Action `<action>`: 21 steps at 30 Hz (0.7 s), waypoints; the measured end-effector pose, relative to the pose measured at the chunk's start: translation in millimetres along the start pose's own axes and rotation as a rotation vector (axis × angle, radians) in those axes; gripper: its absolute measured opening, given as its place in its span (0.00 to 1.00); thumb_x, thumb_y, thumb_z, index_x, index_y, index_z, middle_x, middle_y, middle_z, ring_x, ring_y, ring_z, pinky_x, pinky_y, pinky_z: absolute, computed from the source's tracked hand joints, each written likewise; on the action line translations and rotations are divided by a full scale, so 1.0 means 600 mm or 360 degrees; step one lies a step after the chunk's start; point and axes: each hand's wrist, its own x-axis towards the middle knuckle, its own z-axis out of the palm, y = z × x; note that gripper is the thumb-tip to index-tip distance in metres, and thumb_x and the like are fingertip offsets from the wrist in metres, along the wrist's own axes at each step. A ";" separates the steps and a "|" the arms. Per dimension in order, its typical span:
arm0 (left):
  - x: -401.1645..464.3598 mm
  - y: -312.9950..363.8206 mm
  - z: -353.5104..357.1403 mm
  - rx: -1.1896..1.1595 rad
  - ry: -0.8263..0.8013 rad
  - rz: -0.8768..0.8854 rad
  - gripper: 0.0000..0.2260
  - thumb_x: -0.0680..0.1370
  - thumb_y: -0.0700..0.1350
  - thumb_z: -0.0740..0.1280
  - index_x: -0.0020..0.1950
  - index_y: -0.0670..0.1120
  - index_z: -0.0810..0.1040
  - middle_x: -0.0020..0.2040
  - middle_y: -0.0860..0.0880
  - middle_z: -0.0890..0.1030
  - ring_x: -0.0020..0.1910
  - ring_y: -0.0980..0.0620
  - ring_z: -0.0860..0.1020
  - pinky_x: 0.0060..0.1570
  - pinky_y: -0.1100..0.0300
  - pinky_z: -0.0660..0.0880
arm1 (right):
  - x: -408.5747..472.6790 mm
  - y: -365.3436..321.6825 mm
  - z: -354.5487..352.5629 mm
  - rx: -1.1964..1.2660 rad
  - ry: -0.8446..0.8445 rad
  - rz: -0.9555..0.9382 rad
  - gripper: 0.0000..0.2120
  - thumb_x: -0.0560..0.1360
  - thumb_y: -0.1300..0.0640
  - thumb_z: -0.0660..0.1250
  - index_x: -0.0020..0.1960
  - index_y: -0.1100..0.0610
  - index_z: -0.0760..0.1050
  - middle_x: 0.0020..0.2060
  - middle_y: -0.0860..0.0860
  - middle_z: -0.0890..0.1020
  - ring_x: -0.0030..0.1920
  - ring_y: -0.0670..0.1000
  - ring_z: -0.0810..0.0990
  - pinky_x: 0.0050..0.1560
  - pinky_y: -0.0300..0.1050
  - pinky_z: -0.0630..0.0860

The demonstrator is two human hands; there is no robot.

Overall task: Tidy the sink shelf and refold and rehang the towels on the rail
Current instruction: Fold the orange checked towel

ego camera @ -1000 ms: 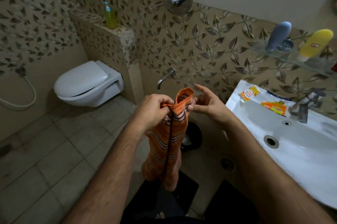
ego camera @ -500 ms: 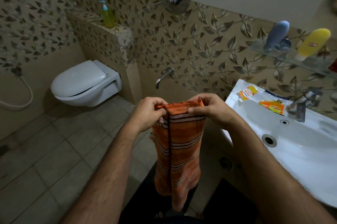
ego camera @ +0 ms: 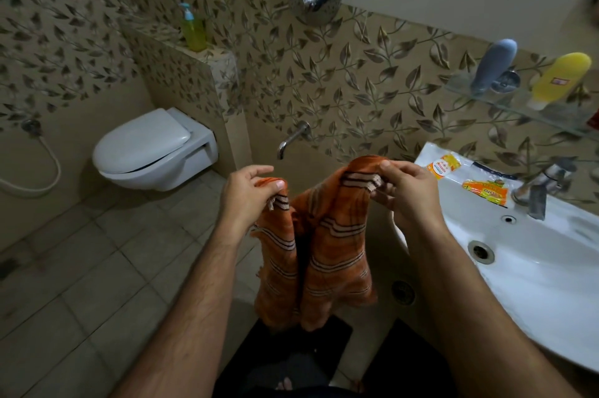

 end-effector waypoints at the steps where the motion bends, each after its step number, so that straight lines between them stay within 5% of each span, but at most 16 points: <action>1: -0.001 -0.002 -0.003 -0.0011 0.0049 -0.0020 0.13 0.69 0.45 0.77 0.52 0.52 0.83 0.46 0.51 0.85 0.46 0.54 0.84 0.55 0.49 0.80 | 0.000 0.001 -0.001 -0.0019 0.0039 -0.0028 0.02 0.77 0.64 0.67 0.50 0.60 0.77 0.37 0.55 0.81 0.35 0.51 0.81 0.31 0.45 0.81; 4: -0.003 0.000 -0.003 -0.0010 0.0127 -0.0028 0.06 0.67 0.47 0.78 0.41 0.54 0.83 0.40 0.53 0.86 0.42 0.54 0.84 0.52 0.48 0.81 | -0.013 0.012 0.016 -0.0171 -0.0085 -0.0095 0.14 0.76 0.67 0.68 0.60 0.58 0.74 0.41 0.55 0.78 0.37 0.51 0.81 0.38 0.54 0.82; 9: -0.012 0.015 0.015 -0.0106 0.0057 0.0018 0.04 0.68 0.45 0.77 0.38 0.52 0.84 0.38 0.51 0.86 0.41 0.50 0.85 0.49 0.47 0.82 | -0.052 0.028 0.069 -0.0388 -0.0587 -0.0108 0.08 0.76 0.68 0.68 0.47 0.58 0.82 0.33 0.55 0.83 0.33 0.50 0.82 0.36 0.48 0.82; 15: -0.032 0.038 0.038 -0.0370 -0.0023 0.0026 0.02 0.73 0.38 0.73 0.41 0.44 0.84 0.36 0.46 0.84 0.33 0.57 0.80 0.36 0.64 0.78 | -0.050 0.017 0.069 -0.0529 -0.0901 -0.0082 0.17 0.74 0.73 0.63 0.53 0.57 0.84 0.44 0.56 0.87 0.47 0.57 0.86 0.48 0.52 0.82; 18: -0.033 0.034 0.041 -0.0361 -0.0041 0.0032 0.03 0.73 0.40 0.74 0.40 0.47 0.84 0.35 0.49 0.84 0.33 0.58 0.80 0.34 0.66 0.75 | -0.044 0.017 0.064 -0.0828 -0.0883 -0.0264 0.17 0.73 0.72 0.66 0.54 0.56 0.84 0.44 0.52 0.87 0.48 0.53 0.86 0.54 0.55 0.82; 21: -0.037 0.035 0.046 -0.0412 -0.0101 0.0036 0.02 0.73 0.39 0.74 0.41 0.46 0.84 0.34 0.50 0.84 0.33 0.59 0.80 0.34 0.66 0.75 | -0.041 0.015 0.061 -0.1190 -0.0746 -0.0668 0.07 0.72 0.61 0.74 0.48 0.51 0.86 0.39 0.46 0.86 0.44 0.43 0.84 0.49 0.47 0.82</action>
